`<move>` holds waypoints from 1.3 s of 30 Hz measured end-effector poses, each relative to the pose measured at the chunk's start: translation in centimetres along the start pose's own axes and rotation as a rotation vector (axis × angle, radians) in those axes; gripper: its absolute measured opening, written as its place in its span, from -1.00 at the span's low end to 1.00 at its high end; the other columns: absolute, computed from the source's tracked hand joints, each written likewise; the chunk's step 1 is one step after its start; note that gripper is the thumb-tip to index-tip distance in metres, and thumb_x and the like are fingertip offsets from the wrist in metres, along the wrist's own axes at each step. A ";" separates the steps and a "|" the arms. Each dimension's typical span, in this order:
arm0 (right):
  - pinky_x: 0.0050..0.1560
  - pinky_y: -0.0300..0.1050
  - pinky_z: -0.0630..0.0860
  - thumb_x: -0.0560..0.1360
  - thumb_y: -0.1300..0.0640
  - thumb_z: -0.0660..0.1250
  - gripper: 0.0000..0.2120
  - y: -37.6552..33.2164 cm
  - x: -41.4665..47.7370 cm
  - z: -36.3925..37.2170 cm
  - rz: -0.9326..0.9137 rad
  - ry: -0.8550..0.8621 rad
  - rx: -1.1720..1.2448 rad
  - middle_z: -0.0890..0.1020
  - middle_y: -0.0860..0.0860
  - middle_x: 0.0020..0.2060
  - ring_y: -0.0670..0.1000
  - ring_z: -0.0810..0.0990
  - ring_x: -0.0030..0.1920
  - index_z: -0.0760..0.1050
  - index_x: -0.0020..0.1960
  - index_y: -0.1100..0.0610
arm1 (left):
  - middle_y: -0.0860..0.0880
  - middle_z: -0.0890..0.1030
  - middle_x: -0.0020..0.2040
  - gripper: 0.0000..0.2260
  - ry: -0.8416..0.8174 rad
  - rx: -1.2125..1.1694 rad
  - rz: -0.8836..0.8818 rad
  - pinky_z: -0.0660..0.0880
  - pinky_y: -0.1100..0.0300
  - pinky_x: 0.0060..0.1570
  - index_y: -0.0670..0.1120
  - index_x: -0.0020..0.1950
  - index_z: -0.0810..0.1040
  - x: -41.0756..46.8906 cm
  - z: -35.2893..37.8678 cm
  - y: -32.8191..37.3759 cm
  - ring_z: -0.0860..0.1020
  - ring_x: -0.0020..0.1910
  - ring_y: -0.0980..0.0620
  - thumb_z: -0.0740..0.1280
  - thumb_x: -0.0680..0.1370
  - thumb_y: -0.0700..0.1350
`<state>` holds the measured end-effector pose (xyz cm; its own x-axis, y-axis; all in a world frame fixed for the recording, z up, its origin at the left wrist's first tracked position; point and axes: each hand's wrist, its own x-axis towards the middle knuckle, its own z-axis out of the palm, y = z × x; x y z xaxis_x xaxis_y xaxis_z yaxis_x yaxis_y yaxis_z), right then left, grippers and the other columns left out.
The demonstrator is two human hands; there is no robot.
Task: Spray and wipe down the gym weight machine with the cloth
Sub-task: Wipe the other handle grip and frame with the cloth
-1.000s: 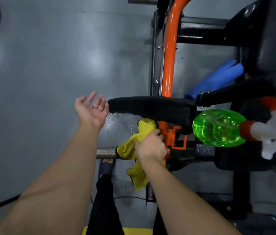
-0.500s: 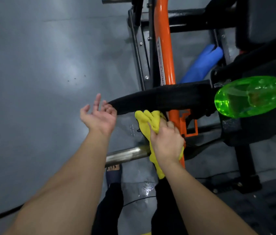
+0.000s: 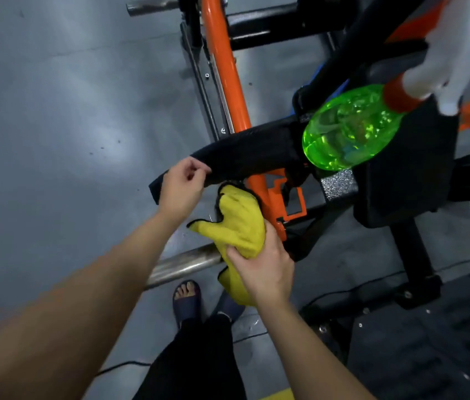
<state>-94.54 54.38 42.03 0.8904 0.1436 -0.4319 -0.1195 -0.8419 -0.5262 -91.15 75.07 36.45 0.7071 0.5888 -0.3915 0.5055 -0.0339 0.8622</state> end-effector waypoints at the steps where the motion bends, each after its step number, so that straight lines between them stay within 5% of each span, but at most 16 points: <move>1: 0.07 -0.04 0.44 0.25 -0.39 0.38 -0.15 0.5 -0.7 -0.3 0.016 0.014 0.058 0.63 -0.01 0.25 0.14 0.59 0.21 0.40 0.46 -0.05 | 0.12 0.57 -0.41 -0.85 -0.095 0.097 0.018 0.53 0.07 -0.23 0.13 -0.18 0.61 -0.3 -1.2 -0.9 0.52 -0.38 0.06 0.25 0.45 -0.05; 5: 0.12 0.01 0.48 0.28 -0.26 0.56 -0.22 3.5 -3.4 -0.2 0.207 -0.100 0.142 0.64 0.07 0.21 0.21 0.60 0.20 0.42 0.40 -0.01 | 0.08 0.56 -0.33 -0.81 -0.345 0.579 0.130 0.59 -0.07 -0.11 0.18 -0.04 0.57 -0.8 -3.6 -2.8 0.55 -0.30 0.07 0.30 0.49 -0.12; 9: 0.13 0.04 0.54 0.31 -0.25 0.58 -0.24 5.4 -4.8 0.3 0.388 -0.207 0.097 0.66 0.13 0.19 0.25 0.61 0.21 0.40 0.39 -0.01 | 0.12 0.58 0.07 -0.60 -0.476 0.581 0.277 0.59 0.00 0.06 0.16 0.36 0.51 -2.0 -2.3 -2.3 0.58 -0.05 0.13 0.32 0.51 0.02; 13: 0.10 0.01 0.56 0.30 -0.23 0.54 -0.29 4.9 -5.1 1.3 0.401 -0.058 0.169 0.65 0.03 0.20 0.16 0.62 0.19 0.40 0.37 -0.12 | 0.13 0.46 0.47 -0.41 -0.553 0.535 0.369 0.44 0.19 0.29 0.14 0.55 0.36 -1.8 -0.9 -1.0 0.47 0.35 0.14 0.37 0.51 -0.06; 16: 0.03 -0.07 0.52 0.30 -0.13 0.56 -0.43 3.2 -5.0 2.6 0.367 0.116 0.223 0.64 -0.11 0.10 0.08 0.62 0.16 0.43 0.25 -0.21 | 0.06 0.48 0.47 -0.47 -0.646 0.555 0.429 0.28 0.24 0.43 0.05 0.50 0.46 -1.6 -1.5 -0.5 0.40 0.45 0.09 0.34 0.53 0.11; 20: -0.05 0.00 0.60 0.29 -0.16 0.50 -0.62 0.0 -3.3 3.5 0.308 0.287 0.080 0.63 -0.15 -0.07 0.07 0.65 -0.01 0.46 0.04 -0.16 | 0.10 0.39 0.54 -0.42 -0.711 0.408 0.108 0.26 0.11 0.54 0.05 0.59 0.35 -2.2 -1.8 -1.0 0.32 0.52 0.15 0.23 0.62 0.27; 23: 0.07 0.12 0.53 0.30 -0.21 0.54 -0.40 -1.5 -1.6 3.7 0.257 0.286 -0.201 0.60 0.08 0.03 0.21 0.59 0.07 0.48 0.19 0.09 | 0.08 0.42 0.54 -0.45 -0.629 0.465 0.039 0.29 0.01 0.52 0.13 0.59 0.33 -2.3 -1.6 -1.7 0.37 0.51 0.06 0.17 0.64 0.31; 27: 0.04 0.12 0.50 0.25 -0.13 0.64 -0.28 -3.3 -0.1 3.6 0.111 0.291 -0.454 0.59 0.13 0.09 0.21 0.59 0.09 0.44 0.23 0.17 | 0.05 0.43 0.53 -0.46 -0.566 0.497 -0.010 0.28 0.00 0.52 0.16 0.59 0.32 -2.6 -1.4 -2.4 0.36 0.52 0.02 0.13 0.65 0.33; 34: -0.17 0.01 0.48 0.39 0.15 0.50 -0.77 -6.5 3.5 6.0 0.008 0.433 -0.757 0.64 0.06 -0.12 0.11 0.62 -0.14 0.57 0.02 0.10 | 0.01 0.52 0.42 -0.58 -0.517 0.408 -0.063 0.29 0.21 0.23 0.10 0.51 0.45 -3.1 0.0 -1.5 0.43 0.42 0.02 0.10 0.71 0.19; 37: -0.20 -0.02 0.48 0.31 0.11 0.56 -0.64 -5.7 2.5 5.1 -0.011 0.407 -0.727 0.62 0.03 -0.10 0.09 0.63 -0.16 0.55 0.06 0.10 | -0.08 0.53 0.39 -0.54 -0.508 0.421 -0.100 0.34 0.10 0.26 0.02 0.39 0.52 -3.5 0.7 -0.9 0.46 0.39 -0.09 0.00 0.72 0.22; 39: -0.20 -0.01 0.46 0.28 0.05 0.60 -0.50 -4.8 1.5 3.9 -0.063 0.369 -0.621 0.59 0.06 -0.03 0.14 0.63 -0.10 0.50 0.14 0.12 | -0.13 0.50 0.44 -0.44 -0.496 0.503 -0.106 0.34 0.01 0.39 0.05 0.50 0.45 -3.4 0.9 0.0 0.43 0.42 -0.15 -0.06 0.69 0.30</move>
<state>-94.35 60.68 41.06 0.9907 0.1092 -0.0811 0.1111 -0.9936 0.0190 -93.08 72.36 37.49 0.7224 0.1767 -0.6686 0.6664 -0.4358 0.6049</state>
